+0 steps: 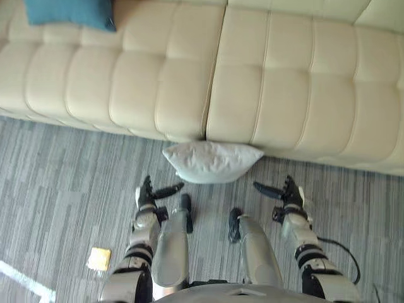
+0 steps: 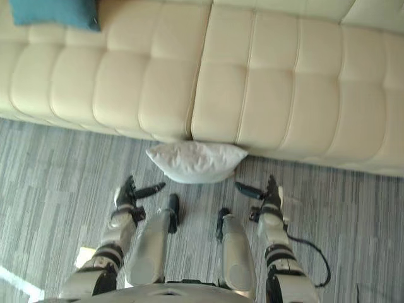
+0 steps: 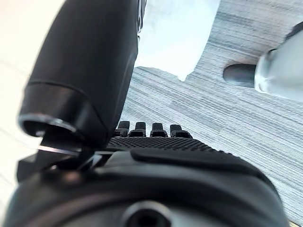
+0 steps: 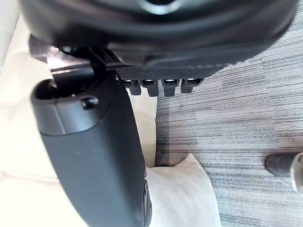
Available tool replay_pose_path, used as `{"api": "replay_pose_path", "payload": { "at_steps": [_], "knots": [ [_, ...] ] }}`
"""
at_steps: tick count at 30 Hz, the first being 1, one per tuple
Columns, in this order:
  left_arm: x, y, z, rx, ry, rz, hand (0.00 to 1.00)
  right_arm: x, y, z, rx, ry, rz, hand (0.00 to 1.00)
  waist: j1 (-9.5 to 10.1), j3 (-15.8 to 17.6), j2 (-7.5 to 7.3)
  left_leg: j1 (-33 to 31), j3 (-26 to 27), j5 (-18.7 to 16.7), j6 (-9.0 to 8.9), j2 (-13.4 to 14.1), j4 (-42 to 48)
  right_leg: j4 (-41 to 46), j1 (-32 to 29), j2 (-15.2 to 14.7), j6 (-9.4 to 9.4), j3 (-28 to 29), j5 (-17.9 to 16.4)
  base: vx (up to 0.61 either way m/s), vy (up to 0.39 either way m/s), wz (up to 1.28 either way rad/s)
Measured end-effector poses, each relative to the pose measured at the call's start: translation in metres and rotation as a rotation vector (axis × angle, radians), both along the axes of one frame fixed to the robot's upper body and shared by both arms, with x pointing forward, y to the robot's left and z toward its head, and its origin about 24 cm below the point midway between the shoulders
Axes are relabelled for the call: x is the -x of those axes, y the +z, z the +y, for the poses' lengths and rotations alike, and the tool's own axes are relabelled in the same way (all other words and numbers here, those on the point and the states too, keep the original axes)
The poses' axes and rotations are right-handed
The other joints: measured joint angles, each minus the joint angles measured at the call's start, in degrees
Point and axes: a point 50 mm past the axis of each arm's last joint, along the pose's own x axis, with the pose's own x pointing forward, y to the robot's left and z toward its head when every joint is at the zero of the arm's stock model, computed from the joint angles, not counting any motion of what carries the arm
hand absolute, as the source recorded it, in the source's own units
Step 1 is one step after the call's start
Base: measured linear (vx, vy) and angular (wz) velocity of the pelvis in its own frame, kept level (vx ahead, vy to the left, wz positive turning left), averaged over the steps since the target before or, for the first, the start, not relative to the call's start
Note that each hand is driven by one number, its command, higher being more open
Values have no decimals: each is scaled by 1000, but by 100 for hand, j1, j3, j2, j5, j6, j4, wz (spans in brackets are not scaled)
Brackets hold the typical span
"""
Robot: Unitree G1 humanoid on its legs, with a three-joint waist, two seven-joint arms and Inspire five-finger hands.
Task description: Pick up cushions and gather them together orderly.
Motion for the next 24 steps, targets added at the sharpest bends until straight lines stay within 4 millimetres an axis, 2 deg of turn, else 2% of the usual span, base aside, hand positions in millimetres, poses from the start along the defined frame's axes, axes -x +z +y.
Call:
{"api": "replay_pose_path", "payload": {
  "at_steps": [4, 7, 8, 9, 10, 11, 12, 14, 15, 19, 21, 24],
  "knots": [
    [-34, 51, 25, 13, 110, -178, 100, -36, 38, 6, -24, -10, -129, 100, -48, 197, 1, -828, -52, 185, 37, 23, 169, 253, -865, 1, -40, 3, 84, -148, -5, 4],
    [-50, 78, 28, 25, 139, -257, 100, -58, 68, 15, -40, -5, -219, 100, -48, 275, 23, -1262, -93, 253, 36, 38, 272, 381, -1300, 4, -58, -13, 115, -85, -19, 5],
    [-57, 88, 25, 32, 134, -287, 100, -68, 81, 19, -44, 3, -259, 100, -48, 308, 53, -1437, -125, 255, 37, 51, 355, 436, -1442, 14, -59, -32, 119, -33, -14, 6],
    [-69, 105, 18, 35, 117, -334, 100, -82, 105, 29, -59, 16, -328, 100, -47, 341, 63, -1692, -154, 256, 38, 47, 461, 567, -1697, 8, -59, -31, 119, -35, -23, 7],
    [-73, 111, 14, 32, 105, -350, 100, -87, 114, 32, -68, 21, -354, 100, -45, 347, 71, -1781, -167, 256, 38, 48, 506, 609, -1780, 9, -59, -33, 118, -19, -27, 7],
    [-81, 125, 5, 29, 77, -384, 100, -96, 132, 41, -77, 34, -404, 100, -43, 376, 82, -1947, -183, 257, 40, 46, 576, 713, -1944, 6, -60, -31, 118, -18, -23, 4],
    [-83, 128, 3, 26, 69, -391, 100, -97, 136, 43, -79, 37, -415, 100, -44, 388, 82, -1976, -186, 258, 40, 45, 594, 734, -1973, 3, -60, -31, 118, -19, -23, 5],
    [-96, 149, -20, 12, -5, -439, 100, -109, 164, 57, -91, 58, -486, 100, -36, 402, 92, -2248, -208, 268, 51, 15, 715, 937, -2274, -19, -54, -27, 104, -51, -40, 9],
    [-99, 154, -28, 6, -29, -447, 0, -111, 171, 59, -92, 59, -502, 0, -43, 402, 92, -2311, -212, 282, 60, -14, 740, 1025, -2359, -43, -42, -27, 82, -75, -63, 17],
    [-112, 187, -69, -31, -135, -517, 0, -116, 195, 64, -87, 35, -564, 0, -106, 404, 96, -2745, -319, 446, 55, -153, 821, 1316, -2822, -139, -63, -72, 27, -90, -51, 21],
    [-115, 199, -80, -28, -145, -547, 0, -118, 203, 64, -87, 8, -588, 0, -134, 404, 96, -2907, -337, 545, 59, -190, 840, 1450, -3028, -185, -81, -79, 17, -131, -60, 17],
    [-116, 210, -82, -41, -127, -569, 0, -119, 211, 60, -110, -22, -609, 0, -198, 404, 96, -3113, -353, 656, 56, -201, 842, 1605, -3294, -195, -106, -71, 34, -124, -54, 9]
  ]
}}
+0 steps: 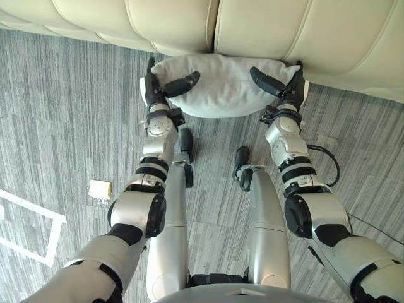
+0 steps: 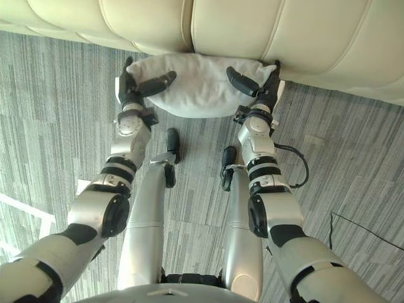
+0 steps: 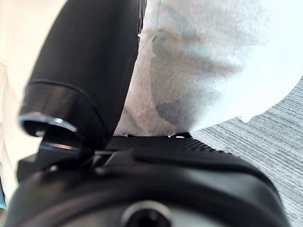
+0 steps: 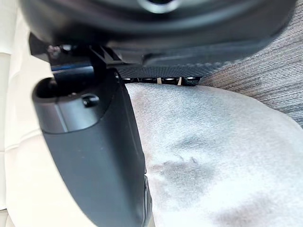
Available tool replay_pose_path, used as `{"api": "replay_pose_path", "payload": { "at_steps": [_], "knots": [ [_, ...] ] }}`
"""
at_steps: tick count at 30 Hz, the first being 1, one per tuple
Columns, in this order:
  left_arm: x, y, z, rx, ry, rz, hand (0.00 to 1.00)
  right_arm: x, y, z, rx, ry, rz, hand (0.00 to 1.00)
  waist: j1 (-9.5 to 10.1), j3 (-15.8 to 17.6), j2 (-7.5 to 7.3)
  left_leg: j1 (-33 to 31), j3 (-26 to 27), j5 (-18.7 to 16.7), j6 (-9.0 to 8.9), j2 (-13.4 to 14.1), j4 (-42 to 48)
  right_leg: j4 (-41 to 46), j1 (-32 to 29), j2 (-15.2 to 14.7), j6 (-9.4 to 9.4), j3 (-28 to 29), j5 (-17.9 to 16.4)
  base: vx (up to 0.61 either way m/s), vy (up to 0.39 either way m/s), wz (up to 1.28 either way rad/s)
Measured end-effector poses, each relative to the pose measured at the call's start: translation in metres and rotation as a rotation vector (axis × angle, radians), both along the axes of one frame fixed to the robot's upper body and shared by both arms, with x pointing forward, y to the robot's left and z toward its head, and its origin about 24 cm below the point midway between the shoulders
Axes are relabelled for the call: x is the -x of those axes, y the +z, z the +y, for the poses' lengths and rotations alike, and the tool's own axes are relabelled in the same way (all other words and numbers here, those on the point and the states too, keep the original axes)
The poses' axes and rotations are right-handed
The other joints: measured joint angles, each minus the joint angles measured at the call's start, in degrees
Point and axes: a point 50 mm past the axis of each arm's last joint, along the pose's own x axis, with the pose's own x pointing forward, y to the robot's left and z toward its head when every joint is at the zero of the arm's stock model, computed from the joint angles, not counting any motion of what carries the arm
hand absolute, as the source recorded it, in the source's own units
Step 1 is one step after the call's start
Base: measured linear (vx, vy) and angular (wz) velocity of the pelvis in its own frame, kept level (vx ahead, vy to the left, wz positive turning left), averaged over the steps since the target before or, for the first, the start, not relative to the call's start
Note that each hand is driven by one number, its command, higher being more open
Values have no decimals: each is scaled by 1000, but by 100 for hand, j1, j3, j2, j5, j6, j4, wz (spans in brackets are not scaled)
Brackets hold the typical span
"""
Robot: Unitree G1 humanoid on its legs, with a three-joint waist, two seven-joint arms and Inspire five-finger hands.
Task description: Pick up cushions and gather them together orderly.
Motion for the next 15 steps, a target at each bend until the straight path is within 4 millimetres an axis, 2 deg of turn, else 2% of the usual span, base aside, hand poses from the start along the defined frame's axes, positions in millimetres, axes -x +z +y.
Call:
{"api": "replay_pose_path", "payload": {
  "at_steps": [2, 4, 8, 12, 15],
  "knots": [
    [0, 4, 3, -4, 14, -11, 0, -1, 4, -1, -7, 9, -12, 0, -20, 0, 0, -120, -20, 82, 0, 3, -29, 66, -168, -1, -17, -12, 20, -107, -48, 6],
    [0, 4, 4, 2, 28, -9, 0, -1, 4, 5, -35, 31, -15, 0, -20, 1, 0, -191, -68, 172, -83, 10, -49, 132, -260, 0, -74, -49, 52, -62, -48, 7],
    [3, -1, 0, -25, 32, -3, 0, 3, -6, 23, -17, 88, -7, 0, -29, 2, 0, -132, -173, 272, -173, 39, -105, 179, -220, 20, -100, -146, 62, -20, -59, 6],
    [12, -14, 0, -36, 27, -5, 0, 13, -29, 20, -3, 81, 19, 0, -61, 2, 0, 194, -159, 279, -183, 43, -215, 101, 93, 22, -120, -148, 52, 1, -9, 0],
    [25, -34, -6, -34, 3, 9, 0, 26, -53, 17, 12, 73, 57, 0, -74, -3, -3, 873, -102, 300, -183, 50, -581, -218, 724, 41, -168, -140, 84, 3, -19, -8]
  ]
}}
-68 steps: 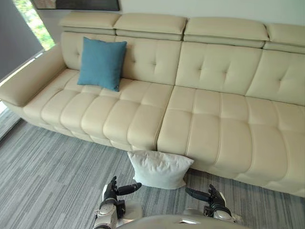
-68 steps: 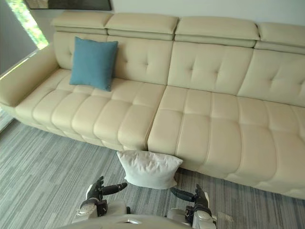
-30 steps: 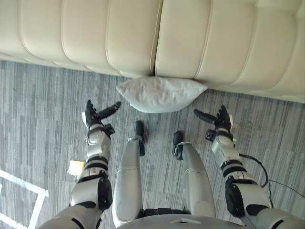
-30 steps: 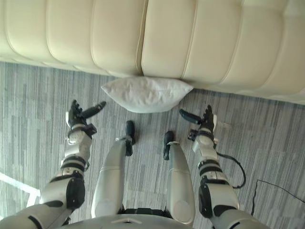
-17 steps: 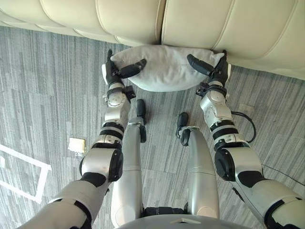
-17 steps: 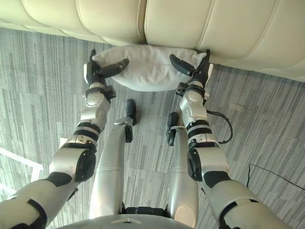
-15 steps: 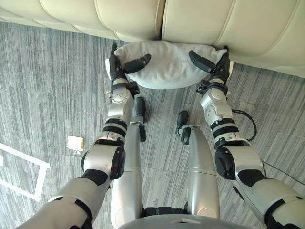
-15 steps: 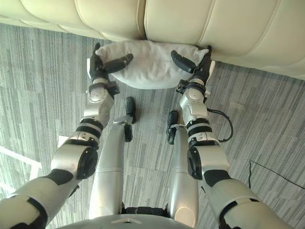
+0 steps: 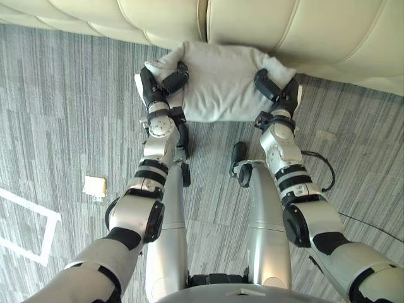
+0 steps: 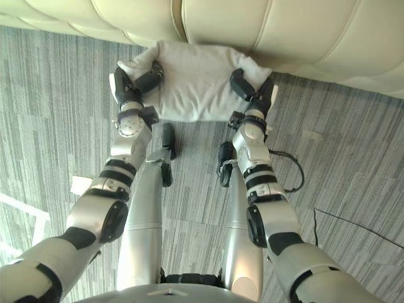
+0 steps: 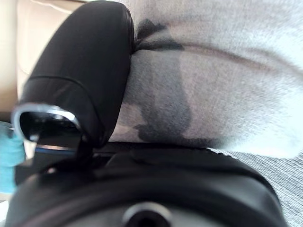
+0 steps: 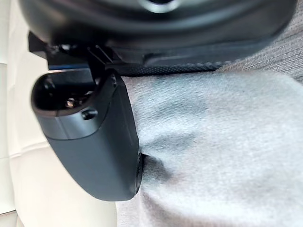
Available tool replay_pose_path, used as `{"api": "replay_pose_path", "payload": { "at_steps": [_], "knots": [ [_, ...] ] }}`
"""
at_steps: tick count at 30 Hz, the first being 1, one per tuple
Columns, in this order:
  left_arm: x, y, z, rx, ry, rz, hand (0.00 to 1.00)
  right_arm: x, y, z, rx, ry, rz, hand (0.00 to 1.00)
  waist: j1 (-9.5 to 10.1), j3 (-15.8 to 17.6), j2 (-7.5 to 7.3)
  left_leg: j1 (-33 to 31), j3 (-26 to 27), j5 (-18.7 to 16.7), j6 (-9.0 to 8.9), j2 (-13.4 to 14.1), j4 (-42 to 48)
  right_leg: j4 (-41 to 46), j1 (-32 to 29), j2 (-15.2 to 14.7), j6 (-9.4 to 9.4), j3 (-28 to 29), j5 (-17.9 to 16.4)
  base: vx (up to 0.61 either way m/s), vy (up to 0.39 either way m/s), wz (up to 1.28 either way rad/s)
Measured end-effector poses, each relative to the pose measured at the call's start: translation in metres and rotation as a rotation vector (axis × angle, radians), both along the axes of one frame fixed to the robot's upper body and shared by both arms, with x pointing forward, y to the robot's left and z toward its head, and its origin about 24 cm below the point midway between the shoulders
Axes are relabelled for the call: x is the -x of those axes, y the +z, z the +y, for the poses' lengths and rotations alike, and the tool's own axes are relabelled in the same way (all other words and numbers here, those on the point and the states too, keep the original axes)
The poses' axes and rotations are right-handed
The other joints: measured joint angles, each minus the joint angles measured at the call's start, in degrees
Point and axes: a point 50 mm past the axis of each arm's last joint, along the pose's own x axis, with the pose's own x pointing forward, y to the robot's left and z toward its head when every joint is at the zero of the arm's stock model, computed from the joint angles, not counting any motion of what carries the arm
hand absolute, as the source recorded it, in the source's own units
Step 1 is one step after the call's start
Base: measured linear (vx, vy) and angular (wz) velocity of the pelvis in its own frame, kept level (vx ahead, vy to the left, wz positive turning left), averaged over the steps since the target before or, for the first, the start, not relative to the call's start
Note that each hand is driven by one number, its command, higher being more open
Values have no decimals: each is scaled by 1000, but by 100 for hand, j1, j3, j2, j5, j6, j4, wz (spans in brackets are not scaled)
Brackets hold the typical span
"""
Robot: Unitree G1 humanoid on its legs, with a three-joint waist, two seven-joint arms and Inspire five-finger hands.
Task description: Pick up cushions and gather them together orderly.
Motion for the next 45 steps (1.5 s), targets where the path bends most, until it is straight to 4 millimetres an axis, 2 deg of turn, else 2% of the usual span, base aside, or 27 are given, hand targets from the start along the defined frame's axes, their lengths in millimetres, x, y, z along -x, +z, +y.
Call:
{"api": "replay_pose_path", "payload": {
  "at_steps": [4, 8, 10, 11, 13, 14, 17, 22, 26, 28, 29, 31, 33, 35, 37, 38, 40, 41, 42, 43, 44, 45],
  "knots": [
    [17, -19, 2, 35, 4, 11, 0, 18, -15, 3, -6, 8, -7, 0, 10, -9, -5, 730, 67, 121, -54, 7, -545, -442, 653, 46, -16, -1, 73, 52, -17, -7],
    [35, -28, 1, 55, -17, -10, 0, 38, -18, 0, 2, 8, -60, 0, 52, -15, -8, 1362, 102, 134, -67, 0, -870, -704, 1251, 56, -16, -14, 73, 120, -31, -4],
    [47, -29, -2, 95, -26, -39, 0, 54, -17, -3, 36, 4, -105, 0, 60, -50, -4, 1760, 96, 133, -67, -4, -1051, -897, 1666, 55, -15, -73, 72, 128, -16, 0],
    [60, -32, -7, 112, -48, -59, 0, 71, -17, -7, 63, -9, -144, 0, 92, -100, -2, 2179, 93, 132, -68, -15, -1247, -1079, 2085, 53, -5, -111, 66, 169, -15, 1],
    [71, -37, -11, 120, -68, -67, 0, 85, -20, -11, 87, -23, -161, 0, 124, -216, -3, 2474, 96, 139, -79, -29, -1429, -1232, 2370, 53, 9, -125, 56, 108, -7, 0],
    [82, -41, -15, 129, -91, -72, 0, 99, -22, -17, 111, -35, -172, 0, 171, -292, -3, 2802, 111, 147, -89, -50, -1603, -1356, 2670, 41, 37, -133, 36, 90, -7, -2],
    [102, -55, -16, 145, -112, -50, 0, 124, -31, -22, 186, -36, -156, 0, 208, -700, 3, 3241, 135, 177, -101, -81, -1922, -1591, 3062, 33, 55, -148, 9, 100, -13, -2],
    [128, -79, -13, 156, -119, 24, 0, 154, -46, -24, 279, -9, -96, 0, 214, -1261, 13, 3832, 187, 185, -120, -51, -2312, -1961, 3633, 90, 56, -163, 1, 121, -36, -5],
    [143, -91, -14, 154, -138, 73, 0, 171, -50, -26, 335, -7, -70, 0, 212, -1432, 26, 4281, 239, 110, -150, -38, -2404, -2083, 4075, 112, 89, -140, -32, 88, -35, -7],
    [153, -94, -15, 160, -151, 82, 0, 180, -48, -27, 364, -13, -72, 0, 209, -1470, 38, 4322, 240, -60, -159, -27, -2159, -2042, 4207, 111, 87, -131, -118, 34, -17, -5],
    [158, -97, -15, 163, -156, 96, 0, 186, -47, -28, 380, -16, -68, 0, 210, -1475, 48, 4311, 230, -274, -178, 4, -1768, -1960, 4343, 116, 68, -137, -223, 0, 0, 0],
    [163, -102, -16, 164, -162, 120, 0, 191, -50, -28, 381, -18, -50, 0, 215, -1479, 47, 4263, 186, -476, -224, 49, -1154, -1870, 4539, 124, 26, -143, -411, -15, -5, 2],
    [170, -109, -16, 169, -161, 152, 0, 196, -52, -28, 393, -11, -36, 0, 225, -1621, 84, 3823, 112, -513, -239, 136, -93, -1808, 4664, 165, -95, -147, -541, -16, -8, -2],
    [174, -112, -16, 174, -158, 168, 0, 197, -52, -27, 398, -5, -36, 0, 220, -1723, 142, 3516, 106, -494, -212, 198, 388, -1844, 4729, 185, -144, -142, -542, 68, 32, -3],
    [176, -115, -17, 178, -164, 181, 0, 197, -52, -27, 398, -6, -34, 0, 231, -1849, 134, 3393, 107, -795, -105, 169, 335, -1962, 4759, 161, -146, -122, -545, 149, 79, 1],
    [176, -115, -18, 177, -166, 183, 0, 196, -52, -27, 398, -8, -37, 0, 221, -1892, 167, 3393, 97, -899, -91, 108, -118, -2146, 4883, 145, -145, -114, -542, 250, 131, 6],
    [177, -116, -17, 169, -168, 188, 0, 194, -52, -27, 398, -7, -35, 0, 242, -1929, 119, 3386, 18, -872, -89, -5, -821, -2374, 5042, 88, -95, -62, -538, 278, 151, -6],
    [177, -117, -15, 154, -171, 196, 0, 190, -55, -27, 401, -2, -27, 0, 273, -1996, 105, 3391, -93, -739, -158, -45, -1457, -2565, 5182, 55, 14, 24, -547, 346, 215, -37],
    [177, -118, -13, 143, -173, 200, 0, 185, -58, -27, 408, 4, -20, 0, 314, -2047, 114, 3461, -137, -388, -234, -36, -1918, -2705, 5304, 51, 148, 113, -567, 392, 246, -59],
    [178, -120, -12, 127, -179, 209, 0, 182, -63, -27, 409, 9, 0, 0, 372, -2126, 58, 3588, -69, 142, -186, -70, -1981, -2815, 5418, -7, 282, 259, -607, 470, 290, -59],
    [179, -121, -11, 117, -183, 215, 0, 181, -66, -27, 409, 11, 16, 0, 394, -2187, 2, 3595, -13, 251, -13, -126, -1903, -2906, 5491, -65, 332, 331, -615, 413, 240, -38],
    [179, -123, -10, 107, -185, 225, 0, 181, -70, -26, 399, 11, 39, 0, 347, -2286, -107, 3499, 66, 58, 133, -233, -1597, -3024, 5577, -202, 458, 375, -547, 516, 302, -19]
  ]
}}
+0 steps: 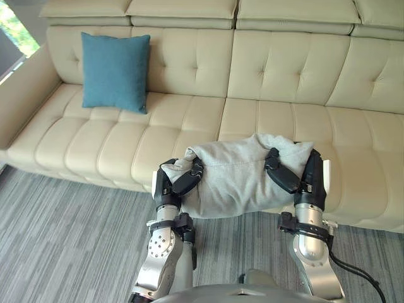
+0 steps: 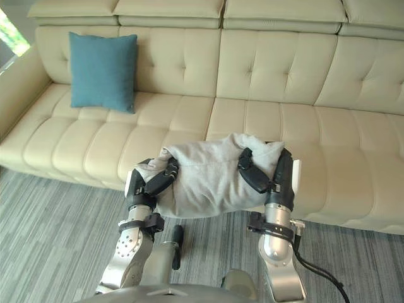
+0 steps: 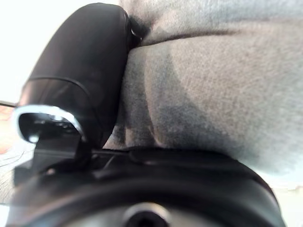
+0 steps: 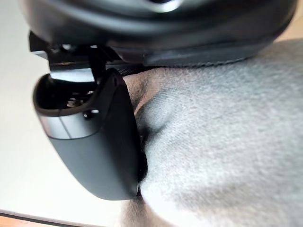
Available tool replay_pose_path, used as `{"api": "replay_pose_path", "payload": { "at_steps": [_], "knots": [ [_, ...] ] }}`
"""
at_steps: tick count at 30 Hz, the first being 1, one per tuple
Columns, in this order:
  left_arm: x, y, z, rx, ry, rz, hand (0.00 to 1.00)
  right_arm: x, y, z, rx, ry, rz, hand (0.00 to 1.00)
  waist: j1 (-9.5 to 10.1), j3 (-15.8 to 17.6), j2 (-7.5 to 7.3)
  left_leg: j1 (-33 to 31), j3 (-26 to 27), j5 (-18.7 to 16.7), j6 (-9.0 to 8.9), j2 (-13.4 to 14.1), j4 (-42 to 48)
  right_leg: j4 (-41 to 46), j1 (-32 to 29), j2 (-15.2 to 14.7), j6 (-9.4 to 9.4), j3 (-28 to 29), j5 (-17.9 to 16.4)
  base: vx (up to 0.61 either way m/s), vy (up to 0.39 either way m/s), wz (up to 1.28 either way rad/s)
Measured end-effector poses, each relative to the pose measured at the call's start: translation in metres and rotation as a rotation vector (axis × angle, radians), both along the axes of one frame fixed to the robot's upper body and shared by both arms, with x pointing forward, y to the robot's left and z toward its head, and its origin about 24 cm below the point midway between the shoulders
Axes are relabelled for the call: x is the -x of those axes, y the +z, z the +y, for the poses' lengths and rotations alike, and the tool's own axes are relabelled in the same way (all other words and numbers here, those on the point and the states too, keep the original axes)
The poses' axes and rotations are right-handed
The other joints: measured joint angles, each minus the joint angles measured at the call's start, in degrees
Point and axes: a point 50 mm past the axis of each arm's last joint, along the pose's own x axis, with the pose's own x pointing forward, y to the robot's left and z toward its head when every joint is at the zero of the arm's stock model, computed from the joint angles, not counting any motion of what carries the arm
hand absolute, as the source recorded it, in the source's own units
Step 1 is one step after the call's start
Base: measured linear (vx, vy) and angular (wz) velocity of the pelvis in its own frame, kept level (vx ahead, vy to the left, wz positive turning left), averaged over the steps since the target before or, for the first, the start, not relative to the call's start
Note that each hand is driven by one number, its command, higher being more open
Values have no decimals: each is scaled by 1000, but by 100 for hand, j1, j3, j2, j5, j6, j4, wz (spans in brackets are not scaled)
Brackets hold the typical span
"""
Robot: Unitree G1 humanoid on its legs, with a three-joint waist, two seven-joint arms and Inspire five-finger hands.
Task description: Pick up cushions and gather them together orderly.
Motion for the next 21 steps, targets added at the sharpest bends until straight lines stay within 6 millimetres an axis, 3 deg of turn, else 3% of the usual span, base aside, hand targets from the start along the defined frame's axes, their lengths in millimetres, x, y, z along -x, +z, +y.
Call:
{"api": "replay_pose_path", "payload": {
  "at_steps": [2, 3, 4, 5, 8, 10, 13, 14, 15, 18, 21],
  "knots": [
    [0, -1, 0, -3, -3, 7, 0, 0, -6, 0, 0, -2, 28, 0, -40, -83, -108, 21, 236, -537, 244, -251, 594, 158, 124, -282, 294, 333, 186, 525, 306, -18],
    [0, -2, 0, -6, -4, 12, 0, -2, -8, -1, 3, 1, 38, 0, -60, -83, -108, 158, 279, -633, 313, -323, 578, 478, 32, -348, 332, 428, 284, 491, 290, -28],
    [1, -4, 2, -19, -7, 21, 0, -6, -14, -1, 6, 6, 62, 0, -101, -81, -105, 455, 380, -728, 417, -383, 465, 1254, -239, -418, 367, 546, 593, 441, 260, -39],
    [2, -7, 5, -38, -10, 34, 0, -9, -22, 0, 9, 14, 98, 0, -101, -74, -96, 833, 444, -803, 489, -375, 248, 2104, -560, -476, 277, 551, 1046, 342, 199, -41],
    [4, -10, 10, -60, -9, 51, 0, -13, -37, 2, 11, 39, 167, 0, -129, -61, -52, 1499, 540, -827, 513, -256, -221, 2992, -1104, -443, -51, 238, 848, 268, 105, -31],
    [5, -11, 12, -65, -4, 54, 0, -13, -42, 2, 12, 48, 186, 0, -138, -52, -29, 1718, 547, -831, 503, -151, -393, 2714, -1279, -370, -140, -17, 790, 160, -9, -18],
    [6, -13, 17, -71, 11, 64, 0, -16, -40, 5, 13, 74, 183, 0, -158, -53, -73, 1843, 526, -924, 307, -12, -461, 1452, -1572, -4, -160, -21, 805, 96, -139, -1],
    [6, -14, 18, -79, 9, 69, 0, -16, -40, 5, 13, 78, 183, 0, -187, -62, -159, 1836, 460, -927, 239, -75, -423, 712, -1479, 111, -98, 82, 1096, 89, -284, 27],
    [6, -19, 16, -74, 6, 87, 0, -18, -41, 3, 26, 81, 186, 0, -285, -43, -125, 1827, 174, -1017, 57, -148, -348, 364, -1386, 191, -90, 138, 1331, 70, -238, 32],
    [8, -24, 10, -54, -15, 117, 0, -17, -43, -4, 57, 74, 213, 0, -250, -72, 82, 1913, -169, -1068, -49, 151, -502, -39, -1152, 517, -257, 3, 1452, 34, -171, 2],
    [8, -24, 6, -39, -26, 115, 0, -12, -41, -8, 54, 57, 204, 0, -247, -79, 90, 2059, -258, -999, -132, 247, -706, -205, -984, 623, -313, -83, 1478, 23, -132, 5]
  ]
}}
